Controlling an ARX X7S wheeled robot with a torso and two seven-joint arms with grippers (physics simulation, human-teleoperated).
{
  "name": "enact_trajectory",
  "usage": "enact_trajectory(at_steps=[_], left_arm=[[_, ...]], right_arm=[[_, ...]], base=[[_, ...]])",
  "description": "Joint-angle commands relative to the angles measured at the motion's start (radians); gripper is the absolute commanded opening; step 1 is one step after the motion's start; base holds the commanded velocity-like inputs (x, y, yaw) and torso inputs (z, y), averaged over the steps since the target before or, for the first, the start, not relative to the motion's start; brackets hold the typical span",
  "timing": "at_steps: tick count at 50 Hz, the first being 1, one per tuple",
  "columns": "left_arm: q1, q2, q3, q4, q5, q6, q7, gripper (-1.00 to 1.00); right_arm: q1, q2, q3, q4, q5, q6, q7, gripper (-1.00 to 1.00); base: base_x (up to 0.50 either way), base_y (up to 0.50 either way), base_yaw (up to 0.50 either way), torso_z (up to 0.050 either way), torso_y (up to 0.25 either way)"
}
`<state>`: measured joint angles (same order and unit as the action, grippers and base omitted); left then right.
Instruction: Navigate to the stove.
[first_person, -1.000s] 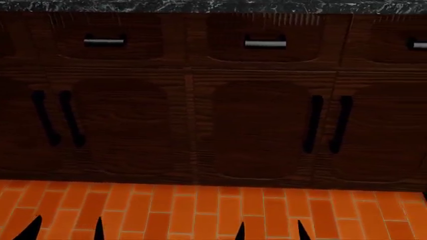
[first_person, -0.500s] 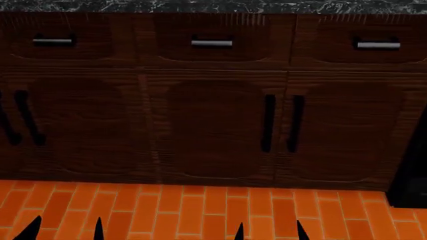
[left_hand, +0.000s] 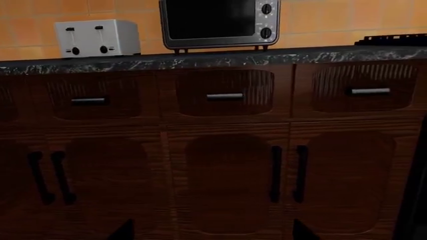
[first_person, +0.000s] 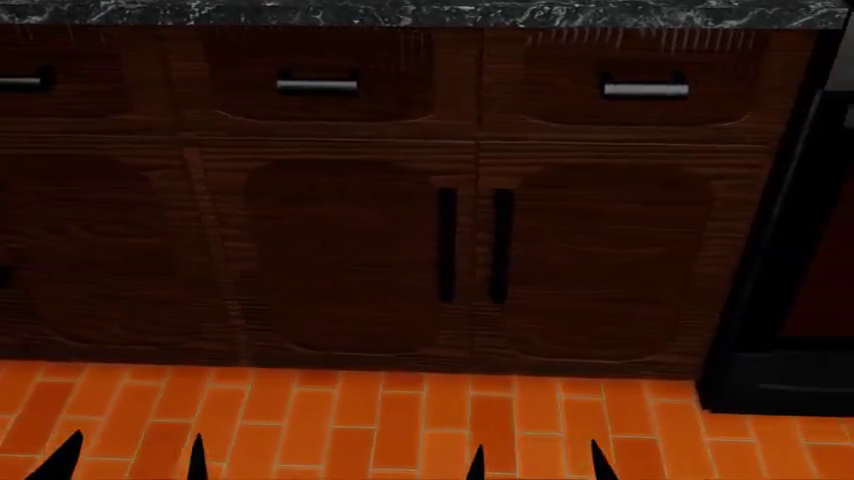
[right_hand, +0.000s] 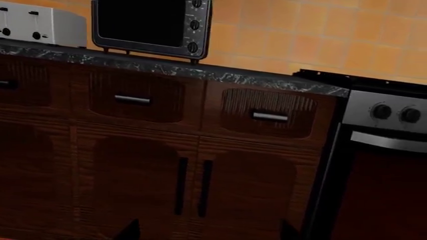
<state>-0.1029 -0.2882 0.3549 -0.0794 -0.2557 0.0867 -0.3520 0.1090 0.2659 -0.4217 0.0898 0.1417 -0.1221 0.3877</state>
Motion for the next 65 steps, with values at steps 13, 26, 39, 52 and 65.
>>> enact_trajectory(at_steps=[13, 26, 39, 52, 65], left_arm=[[0.003, -0.006, 0.006, 0.002, -0.004, 0.009, -0.002, 1.00], [0.003, -0.009, 0.009, 0.005, -0.008, 0.008, -0.005, 1.00], [-0.003, -0.009, 0.013, -0.003, -0.005, 0.009, -0.009, 1.00], [-0.001, -0.013, 0.015, 0.005, -0.009, 0.005, -0.013, 1.00], [-0.008, -0.014, 0.017, -0.011, -0.012, 0.015, -0.010, 1.00]], right_arm=[[-0.001, 0.005, -0.007, -0.004, 0.004, -0.005, 0.007, 1.00], [0.000, 0.012, -0.016, -0.005, 0.015, -0.004, -0.007, 1.00], [0.004, 0.015, -0.021, -0.001, 0.024, -0.007, -0.013, 1.00], [0.002, 0.020, -0.022, -0.010, 0.040, -0.007, -0.018, 1.00], [0.009, 0.016, -0.029, 0.009, 0.036, -0.022, -0.018, 1.00]], base=[[-0.50, 0.00, 0.00, 0.000, 0.000], [-0.50, 0.00, 0.00, 0.000, 0.000], [-0.50, -0.01, 0.00, 0.000, 0.000], [-0.50, -0.13, 0.00, 0.000, 0.000], [-0.50, -0.21, 0.00, 0.000, 0.000]])
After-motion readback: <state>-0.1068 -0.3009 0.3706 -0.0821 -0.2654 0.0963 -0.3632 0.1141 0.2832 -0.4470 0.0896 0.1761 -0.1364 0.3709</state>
